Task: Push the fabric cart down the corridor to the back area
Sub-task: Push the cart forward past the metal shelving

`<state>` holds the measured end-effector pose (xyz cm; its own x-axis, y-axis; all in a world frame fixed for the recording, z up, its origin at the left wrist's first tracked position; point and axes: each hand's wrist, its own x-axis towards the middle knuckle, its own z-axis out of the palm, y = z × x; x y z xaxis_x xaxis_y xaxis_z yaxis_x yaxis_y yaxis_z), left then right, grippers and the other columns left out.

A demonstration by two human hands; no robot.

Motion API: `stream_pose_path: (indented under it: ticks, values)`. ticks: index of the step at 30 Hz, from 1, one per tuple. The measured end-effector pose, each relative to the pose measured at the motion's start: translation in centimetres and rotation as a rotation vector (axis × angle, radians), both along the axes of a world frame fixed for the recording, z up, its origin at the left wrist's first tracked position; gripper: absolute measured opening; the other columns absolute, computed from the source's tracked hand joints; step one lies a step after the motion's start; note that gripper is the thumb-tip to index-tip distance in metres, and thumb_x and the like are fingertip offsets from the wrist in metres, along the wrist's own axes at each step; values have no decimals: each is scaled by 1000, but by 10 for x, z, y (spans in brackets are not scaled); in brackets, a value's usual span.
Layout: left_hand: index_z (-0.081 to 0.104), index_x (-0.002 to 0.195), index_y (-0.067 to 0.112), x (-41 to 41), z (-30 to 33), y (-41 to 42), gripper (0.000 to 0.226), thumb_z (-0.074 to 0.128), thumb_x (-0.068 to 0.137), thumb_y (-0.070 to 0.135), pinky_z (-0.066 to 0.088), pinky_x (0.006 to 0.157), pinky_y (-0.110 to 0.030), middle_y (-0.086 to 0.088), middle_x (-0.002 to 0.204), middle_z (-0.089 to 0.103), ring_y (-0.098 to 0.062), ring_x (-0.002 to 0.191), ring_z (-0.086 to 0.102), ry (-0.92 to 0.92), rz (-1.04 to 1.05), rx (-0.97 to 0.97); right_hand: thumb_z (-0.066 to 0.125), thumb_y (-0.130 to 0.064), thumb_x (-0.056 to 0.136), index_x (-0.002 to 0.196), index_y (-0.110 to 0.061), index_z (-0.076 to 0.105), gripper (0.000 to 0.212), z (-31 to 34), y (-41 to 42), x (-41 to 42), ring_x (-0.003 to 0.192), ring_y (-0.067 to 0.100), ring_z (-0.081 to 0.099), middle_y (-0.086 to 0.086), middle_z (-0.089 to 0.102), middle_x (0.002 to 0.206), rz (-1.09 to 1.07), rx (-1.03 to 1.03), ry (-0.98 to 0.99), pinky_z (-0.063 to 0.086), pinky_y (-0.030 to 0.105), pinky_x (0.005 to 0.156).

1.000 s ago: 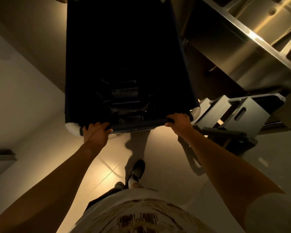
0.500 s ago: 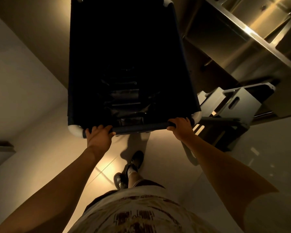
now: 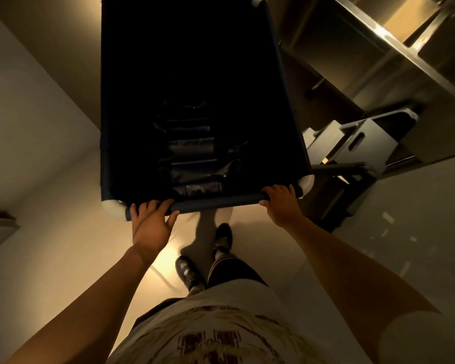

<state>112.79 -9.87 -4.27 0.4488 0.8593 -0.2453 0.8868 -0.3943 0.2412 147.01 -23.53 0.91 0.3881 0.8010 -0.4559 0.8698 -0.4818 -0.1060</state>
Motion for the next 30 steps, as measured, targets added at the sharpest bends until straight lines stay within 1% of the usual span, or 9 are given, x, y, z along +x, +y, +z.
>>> stream_pose_path:
  ticks: [3,5,7,13,17,19,23,27,30]
  values:
    - [60,130,41,-4,-1,-3,44,42,97,63,15,122,-49,2,122,66,-28,123,53,-145,74,-2,51,-37,106,148,-21,50,45,-1,-4,-2,148,28,39,5,52,149,-16,11,11,12,52,130]
    - [65,127,42,-4,-2,-3,39,56,94,59,14,123,-47,4,121,67,-25,122,53,-215,120,-19,50,-38,106,148,-22,50,45,-1,-4,-2,149,27,38,4,52,149,-25,15,24,11,52,131]
    - [68,123,42,0,-1,0,36,66,90,54,15,123,-47,5,119,67,-24,120,55,-252,151,-39,49,-39,106,148,-22,50,45,-2,1,3,149,26,38,3,53,149,-18,10,26,10,51,131]
    - [75,110,38,20,6,29,31,81,80,41,15,123,-49,6,113,69,-22,115,59,-316,223,-89,42,-43,107,148,-24,49,45,-4,28,22,150,24,37,2,53,148,10,-8,20,8,51,131]
    - [74,109,40,35,10,53,31,80,79,41,16,124,-50,9,113,70,-17,116,59,-315,252,-105,46,-43,106,147,-23,50,45,-6,53,38,149,25,38,2,53,148,14,30,57,8,51,131]
    - [73,112,37,43,12,64,31,78,81,42,19,122,-52,6,114,70,-21,115,60,-281,231,-76,45,-45,106,146,-24,50,45,-7,67,48,148,25,39,2,54,147,34,44,61,10,50,131]
    - [64,128,26,61,16,75,40,67,91,42,23,119,-55,-7,125,65,-35,121,56,-90,141,-16,41,-48,107,145,-24,49,45,-10,92,67,144,25,43,0,56,144,91,32,53,16,47,129]
    - [57,134,22,81,21,90,44,61,95,42,24,119,-58,-11,135,60,-38,130,51,20,130,-2,41,-48,107,143,-24,51,44,-17,115,85,137,24,48,0,59,138,140,57,37,22,45,126]
    - [56,136,21,95,23,104,45,59,96,42,26,118,-58,-12,137,59,-38,131,50,67,136,-8,42,-47,106,142,-23,52,43,-19,132,96,134,25,50,1,60,136,166,68,29,25,45,124]
